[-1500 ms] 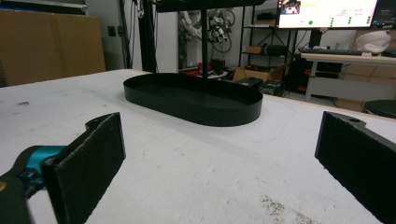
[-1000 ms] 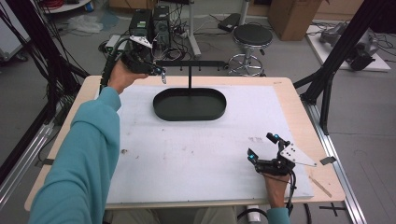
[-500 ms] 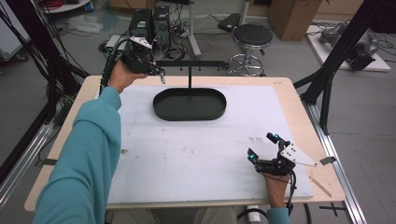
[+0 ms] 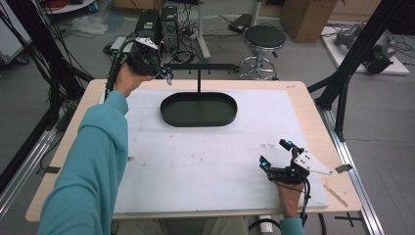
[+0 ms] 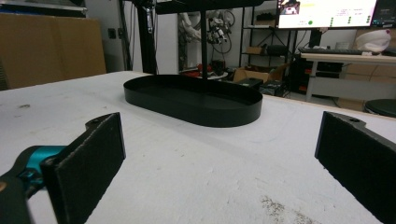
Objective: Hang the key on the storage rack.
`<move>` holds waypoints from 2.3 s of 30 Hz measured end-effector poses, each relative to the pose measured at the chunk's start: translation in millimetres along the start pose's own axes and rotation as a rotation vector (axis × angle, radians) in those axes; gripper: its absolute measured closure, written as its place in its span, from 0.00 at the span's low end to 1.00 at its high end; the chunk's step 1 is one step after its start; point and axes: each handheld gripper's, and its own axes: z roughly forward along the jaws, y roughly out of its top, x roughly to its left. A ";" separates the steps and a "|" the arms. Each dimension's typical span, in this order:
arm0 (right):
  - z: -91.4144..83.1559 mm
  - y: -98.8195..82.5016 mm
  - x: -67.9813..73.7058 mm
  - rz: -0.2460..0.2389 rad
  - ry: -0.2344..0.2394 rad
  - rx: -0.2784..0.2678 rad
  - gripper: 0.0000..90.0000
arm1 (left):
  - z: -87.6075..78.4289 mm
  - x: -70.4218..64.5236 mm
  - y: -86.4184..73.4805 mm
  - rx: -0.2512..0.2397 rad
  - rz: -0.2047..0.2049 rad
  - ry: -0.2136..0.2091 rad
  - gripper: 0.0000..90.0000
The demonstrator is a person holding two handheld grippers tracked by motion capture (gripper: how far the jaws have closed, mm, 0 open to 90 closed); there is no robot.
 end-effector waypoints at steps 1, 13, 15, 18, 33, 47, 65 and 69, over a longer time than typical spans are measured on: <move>0.0 0.0 0.0 0.001 0.000 0.000 0.01 | 0.7 0.3 0.1 0.002 -0.002 0.008 0.98; 0.1 0.0 0.1 -0.002 -0.002 0.000 0.01 | -6.6 3.7 -5.6 -0.150 -0.087 0.183 0.33; -0.1 0.0 0.0 0.001 0.001 0.000 0.01 | -14.6 2.2 -11.3 -0.205 -0.118 0.159 0.25; 0.1 -0.1 -0.1 0.003 0.003 -0.002 0.01 | -31.8 -5.1 -22.4 -0.283 -0.115 0.074 0.10; 0.4 0.0 0.8 -0.008 0.000 -0.002 0.01 | -112.5 -93.5 -150.3 -0.549 -0.038 -0.006 0.02; -0.8 -0.4 0.8 -0.006 -0.001 -0.009 0.01 | -104.8 -136.3 -250.1 -0.615 -0.070 0.038 0.02; -1.2 -0.5 1.5 -0.014 -0.001 -0.011 0.01 | -86.4 -138.5 -289.7 -0.616 -0.091 0.057 0.02; -1.1 -0.5 1.6 -0.014 -0.001 -0.011 0.01 | -85.2 -139.8 -297.2 -0.656 -0.091 0.064 0.02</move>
